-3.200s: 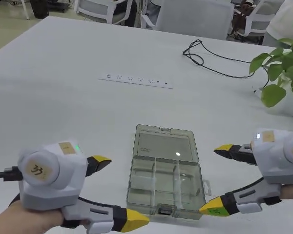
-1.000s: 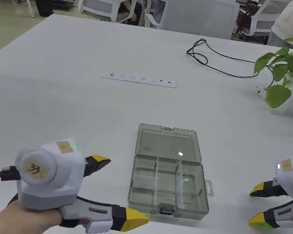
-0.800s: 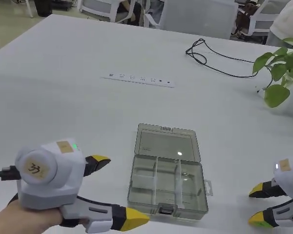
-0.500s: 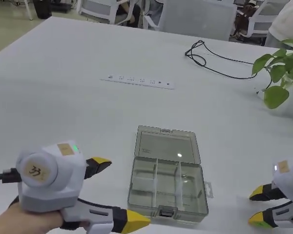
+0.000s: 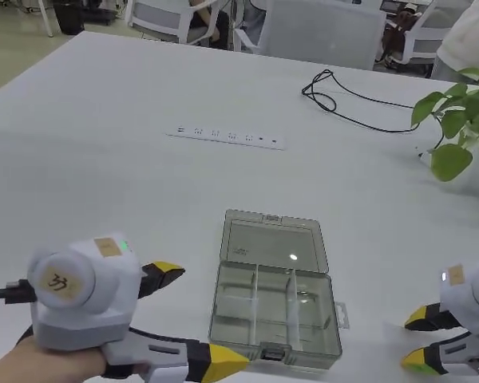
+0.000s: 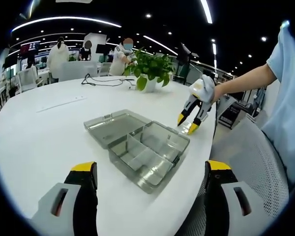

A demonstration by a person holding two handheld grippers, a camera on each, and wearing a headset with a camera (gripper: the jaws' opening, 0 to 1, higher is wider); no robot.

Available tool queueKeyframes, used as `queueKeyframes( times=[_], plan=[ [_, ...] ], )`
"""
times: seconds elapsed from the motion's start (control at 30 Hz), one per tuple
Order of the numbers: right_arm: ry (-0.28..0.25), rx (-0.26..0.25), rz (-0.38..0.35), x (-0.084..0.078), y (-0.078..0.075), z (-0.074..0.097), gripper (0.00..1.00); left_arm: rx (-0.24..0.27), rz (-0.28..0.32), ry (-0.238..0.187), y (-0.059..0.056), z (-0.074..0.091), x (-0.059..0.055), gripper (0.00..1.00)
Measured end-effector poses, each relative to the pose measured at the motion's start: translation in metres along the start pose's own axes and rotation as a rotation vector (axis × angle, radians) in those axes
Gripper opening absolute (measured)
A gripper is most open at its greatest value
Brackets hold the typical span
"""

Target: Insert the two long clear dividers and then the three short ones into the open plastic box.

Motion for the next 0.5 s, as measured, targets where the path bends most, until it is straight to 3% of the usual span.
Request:
queueKeyframes(
  times=[0.5],
  plan=[
    [-0.062, -0.032, 0.002, 0.018, 0.001, 0.005, 0.33, 0.007, 0.045, -0.021, 0.003, 0.002, -0.002, 0.90]
  ],
)
Point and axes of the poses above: the centre of the closed fingertips' face, and the gripper's own axes: z roughly backward along the fingers, y roughly to its left, x roughly out of its top, the point moved 6 cm from there along z, roughly backward along the fingers, and after that the axes turned 4 degrees about -x, right-handed, at the moved point
